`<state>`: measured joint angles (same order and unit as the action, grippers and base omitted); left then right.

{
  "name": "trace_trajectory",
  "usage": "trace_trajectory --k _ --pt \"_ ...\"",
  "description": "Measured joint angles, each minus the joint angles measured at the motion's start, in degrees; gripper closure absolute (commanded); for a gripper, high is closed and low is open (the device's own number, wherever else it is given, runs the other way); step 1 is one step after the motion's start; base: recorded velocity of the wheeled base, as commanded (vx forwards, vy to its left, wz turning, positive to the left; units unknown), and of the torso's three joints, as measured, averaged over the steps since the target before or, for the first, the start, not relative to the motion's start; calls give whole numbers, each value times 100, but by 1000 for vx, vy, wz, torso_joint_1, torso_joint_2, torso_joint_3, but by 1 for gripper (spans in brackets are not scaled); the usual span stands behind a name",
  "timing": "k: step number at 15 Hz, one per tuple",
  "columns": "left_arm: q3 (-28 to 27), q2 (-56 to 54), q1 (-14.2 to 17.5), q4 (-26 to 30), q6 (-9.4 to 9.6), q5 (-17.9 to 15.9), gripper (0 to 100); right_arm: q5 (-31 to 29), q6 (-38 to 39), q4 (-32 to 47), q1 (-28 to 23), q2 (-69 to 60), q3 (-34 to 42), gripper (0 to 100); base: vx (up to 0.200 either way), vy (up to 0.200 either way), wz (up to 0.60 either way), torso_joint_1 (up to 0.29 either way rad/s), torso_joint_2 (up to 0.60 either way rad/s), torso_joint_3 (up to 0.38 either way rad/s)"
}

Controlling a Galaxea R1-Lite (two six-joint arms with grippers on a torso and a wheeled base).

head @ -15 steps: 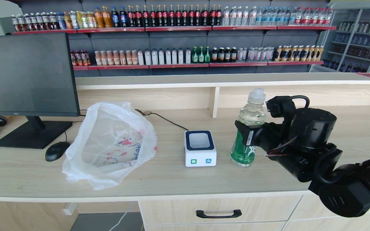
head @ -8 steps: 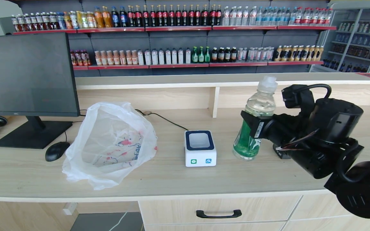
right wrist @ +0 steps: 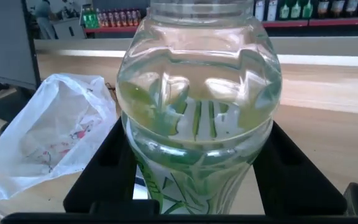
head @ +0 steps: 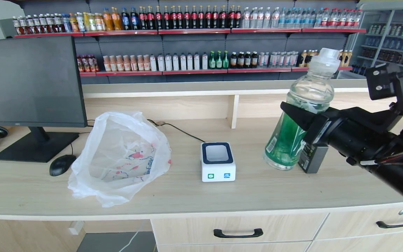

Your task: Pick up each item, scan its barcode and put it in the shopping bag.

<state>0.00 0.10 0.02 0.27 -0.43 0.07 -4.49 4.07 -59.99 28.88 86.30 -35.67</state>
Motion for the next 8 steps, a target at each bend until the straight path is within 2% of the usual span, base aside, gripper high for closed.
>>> trace_trajectory --k 5,8 --pt "0 0 -2 -2 -1 0 0 623 35 -404 166 -363 544 100 0 0 0 0 0 0" --pt "0 0 -2 0 0 0 0 735 373 -466 425 -430 601 100 0 0 0 0 0 0"
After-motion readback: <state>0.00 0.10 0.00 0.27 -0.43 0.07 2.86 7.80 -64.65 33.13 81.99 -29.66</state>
